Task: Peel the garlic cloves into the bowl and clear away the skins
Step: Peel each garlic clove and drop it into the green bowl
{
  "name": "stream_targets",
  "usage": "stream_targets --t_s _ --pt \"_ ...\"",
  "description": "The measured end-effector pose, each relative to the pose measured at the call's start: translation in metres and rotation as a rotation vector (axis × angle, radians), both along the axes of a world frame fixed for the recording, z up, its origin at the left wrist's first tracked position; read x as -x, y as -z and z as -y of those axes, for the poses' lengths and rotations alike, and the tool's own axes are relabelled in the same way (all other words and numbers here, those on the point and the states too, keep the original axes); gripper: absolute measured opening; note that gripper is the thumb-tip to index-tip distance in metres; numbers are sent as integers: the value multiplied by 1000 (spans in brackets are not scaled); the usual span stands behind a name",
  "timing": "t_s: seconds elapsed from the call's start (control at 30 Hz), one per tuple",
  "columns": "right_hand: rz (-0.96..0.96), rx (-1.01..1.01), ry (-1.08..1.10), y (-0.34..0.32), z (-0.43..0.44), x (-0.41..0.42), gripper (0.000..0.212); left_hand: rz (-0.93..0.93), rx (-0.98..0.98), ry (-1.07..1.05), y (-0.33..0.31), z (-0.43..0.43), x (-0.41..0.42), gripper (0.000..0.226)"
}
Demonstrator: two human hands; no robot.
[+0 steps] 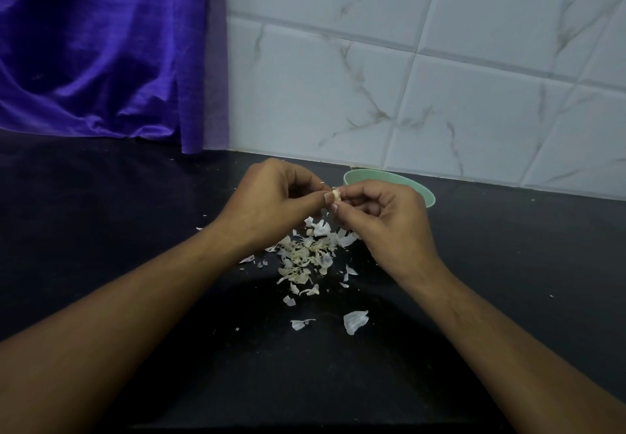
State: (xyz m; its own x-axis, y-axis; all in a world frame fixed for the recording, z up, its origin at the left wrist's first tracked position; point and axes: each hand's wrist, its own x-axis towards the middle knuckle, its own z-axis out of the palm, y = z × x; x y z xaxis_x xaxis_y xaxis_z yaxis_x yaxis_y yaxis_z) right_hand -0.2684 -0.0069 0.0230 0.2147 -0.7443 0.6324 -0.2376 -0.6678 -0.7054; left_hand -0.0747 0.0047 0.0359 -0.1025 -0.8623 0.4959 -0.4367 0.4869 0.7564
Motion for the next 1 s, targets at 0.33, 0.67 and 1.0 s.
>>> stream_targets --t_s 0.33,0.67,1.0 --pt "33 -70 -60 0 0 -1 14 -4 48 -15 -2 -2 -1 16" --pt "-10 -58 -48 0 0 0 15 112 123 -46 -4 -4 0 7" --pt "35 -106 -93 1 0 -2 15 93 153 -71 -2 -6 3 10"
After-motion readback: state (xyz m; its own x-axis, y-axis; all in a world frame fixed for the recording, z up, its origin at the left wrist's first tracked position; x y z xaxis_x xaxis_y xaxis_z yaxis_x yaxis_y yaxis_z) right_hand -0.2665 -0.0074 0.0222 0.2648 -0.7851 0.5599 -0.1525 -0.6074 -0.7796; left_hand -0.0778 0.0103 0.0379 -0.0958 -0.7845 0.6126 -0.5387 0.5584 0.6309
